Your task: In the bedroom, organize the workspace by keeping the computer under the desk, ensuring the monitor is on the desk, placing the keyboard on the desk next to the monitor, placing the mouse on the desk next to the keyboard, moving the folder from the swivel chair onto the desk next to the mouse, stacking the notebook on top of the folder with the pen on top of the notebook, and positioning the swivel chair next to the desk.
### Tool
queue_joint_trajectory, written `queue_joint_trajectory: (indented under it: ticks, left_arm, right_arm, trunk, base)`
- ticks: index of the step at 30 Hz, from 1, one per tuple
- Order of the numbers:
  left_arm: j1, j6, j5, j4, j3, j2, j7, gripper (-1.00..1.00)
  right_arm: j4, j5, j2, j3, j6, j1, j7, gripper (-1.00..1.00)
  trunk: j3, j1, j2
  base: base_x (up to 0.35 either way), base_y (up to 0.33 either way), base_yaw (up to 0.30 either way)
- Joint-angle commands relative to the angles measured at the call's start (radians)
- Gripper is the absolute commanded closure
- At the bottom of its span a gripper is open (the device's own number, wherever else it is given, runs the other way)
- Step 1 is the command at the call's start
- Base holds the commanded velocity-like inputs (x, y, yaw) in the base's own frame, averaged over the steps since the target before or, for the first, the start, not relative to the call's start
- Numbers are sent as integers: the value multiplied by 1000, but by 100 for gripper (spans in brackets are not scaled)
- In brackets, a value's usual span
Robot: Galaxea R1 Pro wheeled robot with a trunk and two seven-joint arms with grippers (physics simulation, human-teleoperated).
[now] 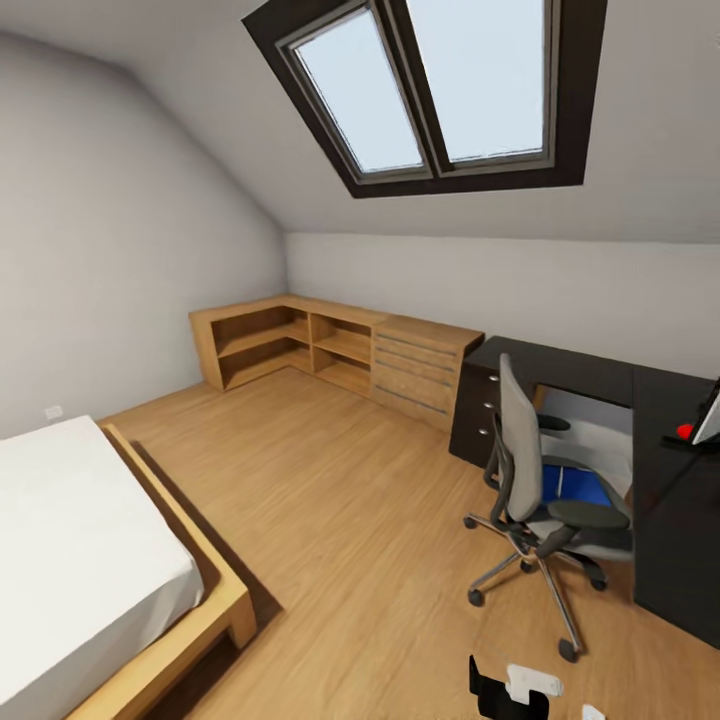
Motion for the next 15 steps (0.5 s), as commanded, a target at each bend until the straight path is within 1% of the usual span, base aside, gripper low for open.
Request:
queue_joint_trajectory:
  ticks: [1,6,10,12,15]
  left_arm:
    - [-1,-4,4,0,1,-1,0,-100]
    - [0,-5,3,1,1,0,-1,-100]
    - [-1,-5,2,1,0,-1,-4,-100]
    - [-1,-4,2,1,0,-1,-3,-100]
    - [-1,-4,2,1,-1,-2,-1,-100]
  right_arm:
    - [1,-1,0,-3,-3,-1,0,-100]
    - [1,1,1,-3,-3,-1,0,-100]
    - [2,0,0,-3,-3,-1,0,-100]
    - [2,0,0,-3,-3,-1,0,-100]
    - [2,1,0,-3,-3,-1,0,-100]
  trunk:
    - [-3,0,-1]
    - [-9,0,-1]
    - [-13,0,-1]
    - [-14,0,-1]
    - [-16,0,-1]
  base:
    - [17,152,-192]
    - [108,247,-193]
    - [209,255,-232]
    - [132,131,-260]
    - [35,35,-271]
